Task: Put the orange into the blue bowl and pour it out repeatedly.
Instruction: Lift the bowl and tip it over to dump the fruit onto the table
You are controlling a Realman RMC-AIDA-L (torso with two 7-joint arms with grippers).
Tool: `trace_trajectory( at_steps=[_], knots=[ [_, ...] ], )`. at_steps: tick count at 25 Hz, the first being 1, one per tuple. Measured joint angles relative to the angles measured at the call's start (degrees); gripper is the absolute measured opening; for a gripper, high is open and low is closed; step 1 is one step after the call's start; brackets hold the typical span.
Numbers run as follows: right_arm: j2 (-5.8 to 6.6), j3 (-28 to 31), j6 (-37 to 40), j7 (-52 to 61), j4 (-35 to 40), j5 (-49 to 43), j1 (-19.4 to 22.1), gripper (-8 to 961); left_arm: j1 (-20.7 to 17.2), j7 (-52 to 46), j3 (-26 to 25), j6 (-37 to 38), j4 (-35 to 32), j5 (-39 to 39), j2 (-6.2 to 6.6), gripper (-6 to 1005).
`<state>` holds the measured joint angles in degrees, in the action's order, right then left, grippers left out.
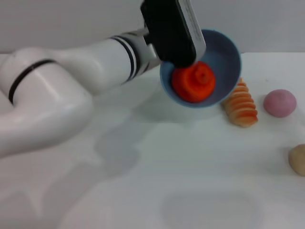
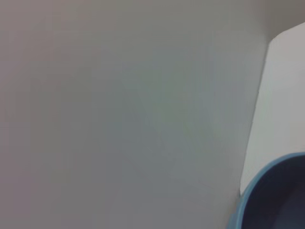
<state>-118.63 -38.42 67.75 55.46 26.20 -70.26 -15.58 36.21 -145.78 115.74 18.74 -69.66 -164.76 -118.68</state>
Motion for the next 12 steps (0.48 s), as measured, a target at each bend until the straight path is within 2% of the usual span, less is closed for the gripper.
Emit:
trace_trajectory(
  at_steps=[4, 12],
  knots=[
    [0.02, 1.42, 0.01, 0.0, -1.13, 0.05, -0.04, 741, -3.53, 7.11, 3.92, -6.93, -1.59, -0.7, -0.06, -1],
    [0.07, 1.94, -0.33, 0.0, -2.82, 0.1, -0.31, 741, -7.31, 27.06, 12.81, -17.35, -1.94, -0.74, -0.24, -2]
  ],
)
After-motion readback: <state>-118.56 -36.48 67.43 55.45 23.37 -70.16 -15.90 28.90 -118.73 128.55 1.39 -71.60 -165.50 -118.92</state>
